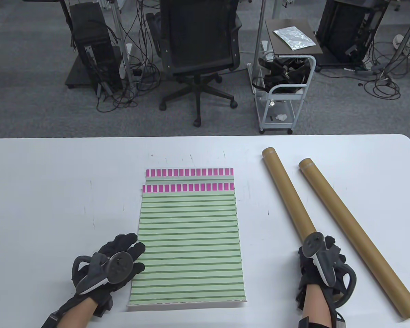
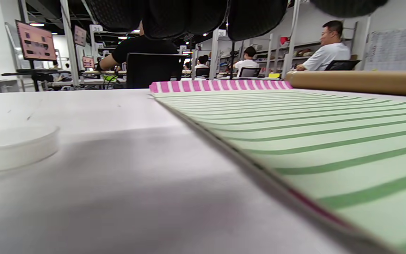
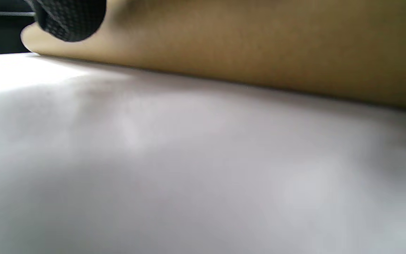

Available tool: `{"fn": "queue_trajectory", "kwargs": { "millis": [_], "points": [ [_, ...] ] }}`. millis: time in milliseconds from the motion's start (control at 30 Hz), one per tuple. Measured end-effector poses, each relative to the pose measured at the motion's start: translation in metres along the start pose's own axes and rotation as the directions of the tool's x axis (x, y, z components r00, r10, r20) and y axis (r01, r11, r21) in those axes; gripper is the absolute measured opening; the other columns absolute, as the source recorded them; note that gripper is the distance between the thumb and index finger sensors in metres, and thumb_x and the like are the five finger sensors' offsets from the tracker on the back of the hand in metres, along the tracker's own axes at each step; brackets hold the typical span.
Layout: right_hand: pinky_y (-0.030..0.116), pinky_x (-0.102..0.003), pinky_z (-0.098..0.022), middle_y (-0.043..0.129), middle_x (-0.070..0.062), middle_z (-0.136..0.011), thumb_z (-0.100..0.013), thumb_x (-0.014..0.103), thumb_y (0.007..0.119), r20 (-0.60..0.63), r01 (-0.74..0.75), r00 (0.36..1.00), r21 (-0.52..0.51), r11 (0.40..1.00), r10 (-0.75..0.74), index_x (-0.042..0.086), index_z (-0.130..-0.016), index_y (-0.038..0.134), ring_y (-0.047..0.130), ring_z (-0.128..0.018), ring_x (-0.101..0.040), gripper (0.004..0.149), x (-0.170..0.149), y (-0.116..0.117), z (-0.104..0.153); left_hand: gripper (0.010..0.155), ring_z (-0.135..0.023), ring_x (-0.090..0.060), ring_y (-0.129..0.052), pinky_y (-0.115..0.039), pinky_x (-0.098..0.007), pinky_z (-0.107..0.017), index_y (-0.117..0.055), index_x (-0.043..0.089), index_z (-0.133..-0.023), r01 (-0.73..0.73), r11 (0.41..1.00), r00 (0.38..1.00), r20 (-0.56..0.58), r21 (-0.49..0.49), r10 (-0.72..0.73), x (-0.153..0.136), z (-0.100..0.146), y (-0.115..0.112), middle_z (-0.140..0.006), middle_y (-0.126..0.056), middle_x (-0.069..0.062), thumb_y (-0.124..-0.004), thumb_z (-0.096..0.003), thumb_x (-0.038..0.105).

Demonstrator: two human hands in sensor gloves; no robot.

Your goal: Roll up mouse pads and store in mailing tubes

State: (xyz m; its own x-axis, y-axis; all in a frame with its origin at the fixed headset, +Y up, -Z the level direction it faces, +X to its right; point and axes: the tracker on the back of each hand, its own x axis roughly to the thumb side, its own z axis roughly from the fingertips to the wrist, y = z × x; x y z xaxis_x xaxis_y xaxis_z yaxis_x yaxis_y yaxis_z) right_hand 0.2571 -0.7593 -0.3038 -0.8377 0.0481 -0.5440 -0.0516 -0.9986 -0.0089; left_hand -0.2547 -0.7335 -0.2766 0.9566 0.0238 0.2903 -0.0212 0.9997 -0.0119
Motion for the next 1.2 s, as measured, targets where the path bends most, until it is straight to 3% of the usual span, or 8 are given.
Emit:
{"fn": "queue_trajectory", "kwargs": {
  "millis": [167,300,333,433,567,733,967,1200],
  "points": [
    [0.051,-0.066,-0.070,0.051,-0.025,-0.111,-0.049,0.055,0.065,0.274,0.136,0.958,-0.174,0.975,-0.085,0.003,-0.112,0.036,0.057,-0.094,-0.051,0.086,0.033,-0.040,0.025,0.052,-0.062,-0.014,-0.094,-0.082,-0.030,-0.055,-0.080,0.040,-0.085,-0.101,0.994,0.983,0.148,-0.037,0.106,0.029,0.005,0.010,-0.073,-0.093,0.009,-0.067,-0.0381,0.060],
    [0.058,-0.062,-0.069,0.064,-0.019,-0.107,-0.048,0.052,0.067,0.676,0.261,0.701,0.053,0.964,-0.227,0.008,-0.109,0.050,0.070,-0.090,-0.045,0.077,0.081,-0.058,0.072,0.051,-0.044,-0.013,-0.099,-0.087,-0.027,-0.040,-0.089,0.036,-0.077,-0.051,0.985,0.946,0.307,-0.168,0.101,0.055,0.013,0.003,-0.057,-0.100,0.008,-0.070,-0.0362,0.061],
    [0.061,-0.061,-0.068,0.069,-0.018,-0.104,-0.047,0.050,0.068,0.775,0.225,0.575,0.157,0.962,-0.261,0.009,-0.107,0.055,0.074,-0.087,-0.042,0.073,0.097,-0.054,0.094,0.052,-0.035,-0.011,-0.101,-0.089,-0.024,-0.031,-0.091,0.035,-0.075,0.001,0.979,0.943,0.325,-0.202,0.066,0.061,0.015,0.000,-0.051,-0.103,0.009,-0.072,-0.0351,0.062],
    [0.067,-0.059,-0.064,0.085,-0.013,-0.091,-0.046,0.045,0.072,0.884,0.022,0.386,0.276,0.961,-0.262,0.013,-0.097,0.072,0.086,-0.077,-0.037,0.061,0.116,-0.037,0.136,0.056,-0.034,-0.010,-0.105,-0.089,-0.020,-0.027,-0.090,0.034,-0.076,0.092,0.974,0.928,0.373,-0.207,-0.008,0.074,0.018,-0.006,-0.053,-0.105,0.010,-0.076,-0.0316,0.064],
    [0.075,-0.055,-0.060,0.091,-0.009,-0.083,-0.044,0.045,0.075,0.967,-0.298,0.254,0.091,0.950,-0.013,0.015,-0.090,0.079,0.093,-0.068,-0.031,0.055,0.126,-0.008,0.169,0.060,-0.045,-0.010,-0.106,-0.090,-0.021,-0.033,-0.087,0.035,-0.080,0.215,0.940,0.904,0.419,-0.264,-0.089,0.084,0.018,-0.018,-0.062,-0.104,0.011,-0.079,-0.0282,0.065],
    [0.081,-0.048,-0.052,0.091,-0.004,-0.073,-0.041,0.046,0.079,0.969,-0.352,0.210,-0.052,0.935,0.133,0.019,-0.083,0.080,0.097,-0.057,-0.023,0.050,0.134,0.003,0.177,0.058,-0.046,-0.007,-0.106,-0.091,-0.020,-0.034,-0.082,0.041,-0.078,0.293,0.924,0.899,0.401,-0.247,-0.178,0.086,0.013,-0.028,-0.058,-0.099,0.015,-0.080,-0.0254,0.066],
    [0.083,-0.045,-0.049,0.092,-0.003,-0.071,-0.041,0.042,0.079,0.966,-0.328,0.215,-0.065,0.942,0.141,0.020,-0.082,0.080,0.098,-0.054,-0.020,0.047,0.133,0.003,0.177,0.060,-0.043,-0.009,-0.106,-0.091,-0.020,-0.032,-0.081,0.040,-0.079,0.262,0.929,0.917,0.366,-0.261,-0.156,0.085,0.011,-0.031,-0.057,-0.099,0.014,-0.080,-0.0249,0.065],
    [0.084,-0.042,-0.046,0.092,-0.001,-0.064,-0.045,0.032,0.074,0.954,-0.278,0.272,-0.048,0.959,0.127,0.017,-0.085,0.077,0.098,-0.046,-0.016,0.043,0.134,0.008,0.174,0.071,-0.040,-0.010,-0.101,-0.090,-0.022,-0.033,-0.057,0.036,-0.101,0.209,0.931,0.945,0.306,-0.298,-0.114,0.081,0.009,-0.038,-0.054,-0.094,0.015,-0.074,-0.0356,0.059]
  ]
}}
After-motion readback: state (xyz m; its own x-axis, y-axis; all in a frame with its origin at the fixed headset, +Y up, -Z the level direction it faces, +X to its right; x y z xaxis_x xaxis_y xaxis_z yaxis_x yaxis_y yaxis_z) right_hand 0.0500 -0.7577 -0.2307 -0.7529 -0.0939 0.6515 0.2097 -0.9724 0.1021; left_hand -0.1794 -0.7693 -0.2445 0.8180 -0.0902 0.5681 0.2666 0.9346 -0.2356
